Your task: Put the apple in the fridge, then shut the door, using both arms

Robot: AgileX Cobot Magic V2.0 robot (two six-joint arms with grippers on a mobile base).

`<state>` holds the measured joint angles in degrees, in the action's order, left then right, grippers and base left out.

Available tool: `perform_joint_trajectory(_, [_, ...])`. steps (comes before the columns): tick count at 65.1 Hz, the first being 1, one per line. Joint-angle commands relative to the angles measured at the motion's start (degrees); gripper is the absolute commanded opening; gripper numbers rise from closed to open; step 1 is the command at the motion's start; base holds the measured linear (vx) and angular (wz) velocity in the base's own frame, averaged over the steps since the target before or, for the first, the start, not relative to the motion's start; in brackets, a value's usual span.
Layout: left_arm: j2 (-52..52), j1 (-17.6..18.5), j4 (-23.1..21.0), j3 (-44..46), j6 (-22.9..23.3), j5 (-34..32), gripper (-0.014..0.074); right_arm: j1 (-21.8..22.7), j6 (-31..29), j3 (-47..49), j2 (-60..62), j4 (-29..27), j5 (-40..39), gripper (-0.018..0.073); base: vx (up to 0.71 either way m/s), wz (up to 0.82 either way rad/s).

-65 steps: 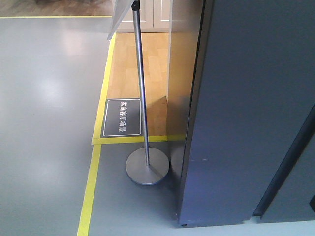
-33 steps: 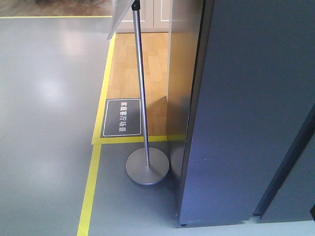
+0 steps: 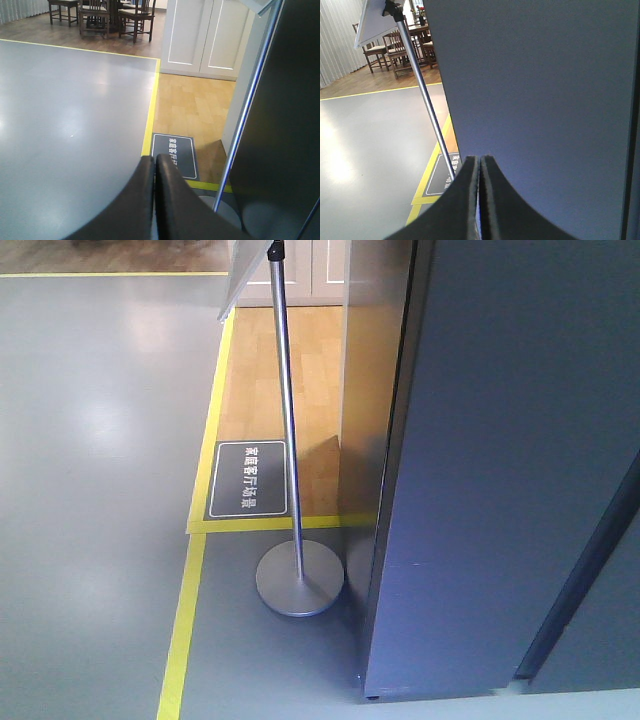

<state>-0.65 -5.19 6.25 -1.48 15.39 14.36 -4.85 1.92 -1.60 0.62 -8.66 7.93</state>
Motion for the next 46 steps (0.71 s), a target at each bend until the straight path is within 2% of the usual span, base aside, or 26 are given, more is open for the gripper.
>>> perform_joint_trajectory(1, [-0.9, 0.1, -0.4, -1.6, 0.6, -3.9, -0.0008, 0.2, -0.2, -0.8, 1.1, -0.4, -4.6, -0.0004, 0.0, 0.0])
perform_joint_trajectory(12, [-0.9, 0.1, -0.4, -1.6, 0.6, -3.9, -0.0008, 0.2, -0.3, -0.8, 1.1, -0.2, -5.6, -0.0004, 0.0, 0.0])
perform_joint_trajectory(27, [-0.9, 0.1, -0.4, -1.6, 0.6, -3.9, -0.0008, 0.2, 0.3, -0.8, 1.1, 12.7, -9.6, -0.0004, 0.0, 0.0])
perform_joint_trajectory(46, [-0.9, 0.1, -0.4, -1.6, 0.6, -3.9, -0.0008, 0.2, 1.0, -0.8, 1.1, 13.0, -9.7, -0.0004, 0.0, 0.0])
